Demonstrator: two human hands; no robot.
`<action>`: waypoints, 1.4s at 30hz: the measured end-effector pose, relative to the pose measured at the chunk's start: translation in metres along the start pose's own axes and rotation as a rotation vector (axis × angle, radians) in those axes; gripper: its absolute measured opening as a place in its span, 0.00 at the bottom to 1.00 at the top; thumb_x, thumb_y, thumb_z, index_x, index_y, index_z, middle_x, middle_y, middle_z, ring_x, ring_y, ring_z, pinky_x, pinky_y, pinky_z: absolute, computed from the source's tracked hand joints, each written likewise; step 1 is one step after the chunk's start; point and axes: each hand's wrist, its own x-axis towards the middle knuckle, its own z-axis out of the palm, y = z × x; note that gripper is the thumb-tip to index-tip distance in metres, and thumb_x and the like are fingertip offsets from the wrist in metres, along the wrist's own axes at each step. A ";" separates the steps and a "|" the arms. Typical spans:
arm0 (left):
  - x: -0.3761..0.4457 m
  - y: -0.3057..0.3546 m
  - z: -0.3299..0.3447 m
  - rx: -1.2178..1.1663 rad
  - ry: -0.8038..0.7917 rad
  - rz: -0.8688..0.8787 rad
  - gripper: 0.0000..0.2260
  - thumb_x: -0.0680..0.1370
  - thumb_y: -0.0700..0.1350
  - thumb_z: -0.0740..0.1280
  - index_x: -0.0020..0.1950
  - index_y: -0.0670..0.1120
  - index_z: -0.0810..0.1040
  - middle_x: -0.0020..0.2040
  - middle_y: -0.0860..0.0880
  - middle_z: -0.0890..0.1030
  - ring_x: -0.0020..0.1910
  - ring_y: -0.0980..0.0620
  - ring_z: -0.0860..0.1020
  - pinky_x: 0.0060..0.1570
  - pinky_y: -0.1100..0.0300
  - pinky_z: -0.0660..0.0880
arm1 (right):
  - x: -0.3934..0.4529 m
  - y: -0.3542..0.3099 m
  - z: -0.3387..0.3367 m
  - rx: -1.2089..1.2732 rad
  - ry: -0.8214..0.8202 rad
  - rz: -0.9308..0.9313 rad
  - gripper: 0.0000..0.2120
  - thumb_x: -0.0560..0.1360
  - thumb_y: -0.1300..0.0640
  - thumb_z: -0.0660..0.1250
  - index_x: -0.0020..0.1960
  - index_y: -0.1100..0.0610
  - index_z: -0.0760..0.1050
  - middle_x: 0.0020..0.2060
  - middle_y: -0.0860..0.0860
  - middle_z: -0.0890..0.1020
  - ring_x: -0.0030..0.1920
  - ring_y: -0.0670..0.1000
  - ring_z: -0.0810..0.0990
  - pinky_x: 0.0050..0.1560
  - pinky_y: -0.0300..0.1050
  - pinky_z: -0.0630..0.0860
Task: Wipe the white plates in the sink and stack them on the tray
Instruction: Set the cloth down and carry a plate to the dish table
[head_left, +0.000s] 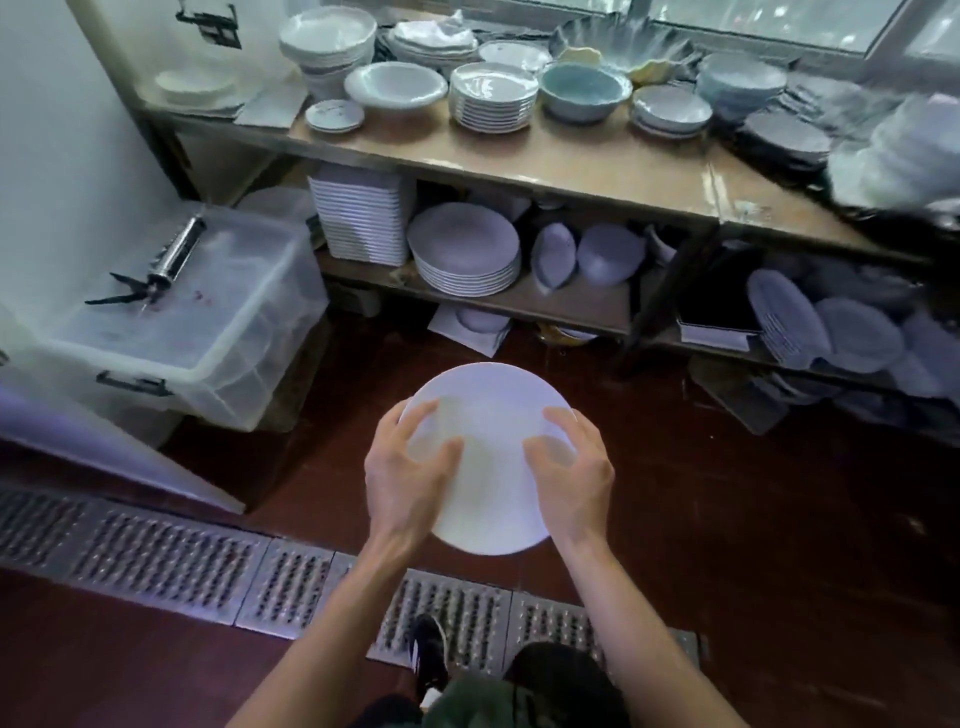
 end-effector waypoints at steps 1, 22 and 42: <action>0.014 0.005 0.005 0.003 -0.019 0.015 0.20 0.72 0.50 0.75 0.64 0.60 0.80 0.60 0.77 0.69 0.59 0.77 0.68 0.55 0.67 0.69 | 0.012 -0.003 0.001 -0.009 0.015 -0.006 0.18 0.73 0.60 0.71 0.61 0.48 0.81 0.59 0.38 0.76 0.56 0.32 0.73 0.56 0.32 0.70; 0.324 0.089 0.234 0.045 -0.069 0.030 0.22 0.72 0.45 0.77 0.65 0.56 0.81 0.67 0.58 0.76 0.59 0.71 0.72 0.55 0.81 0.62 | 0.393 0.015 0.008 -0.009 0.120 -0.025 0.19 0.71 0.66 0.73 0.62 0.58 0.81 0.59 0.47 0.78 0.58 0.39 0.73 0.59 0.19 0.61; 0.641 0.117 0.420 0.006 -0.184 -0.013 0.20 0.72 0.50 0.75 0.64 0.59 0.80 0.65 0.61 0.76 0.62 0.61 0.74 0.61 0.61 0.71 | 0.741 0.035 0.060 -0.049 0.114 0.110 0.20 0.74 0.58 0.72 0.65 0.53 0.80 0.61 0.42 0.76 0.59 0.34 0.71 0.54 0.16 0.61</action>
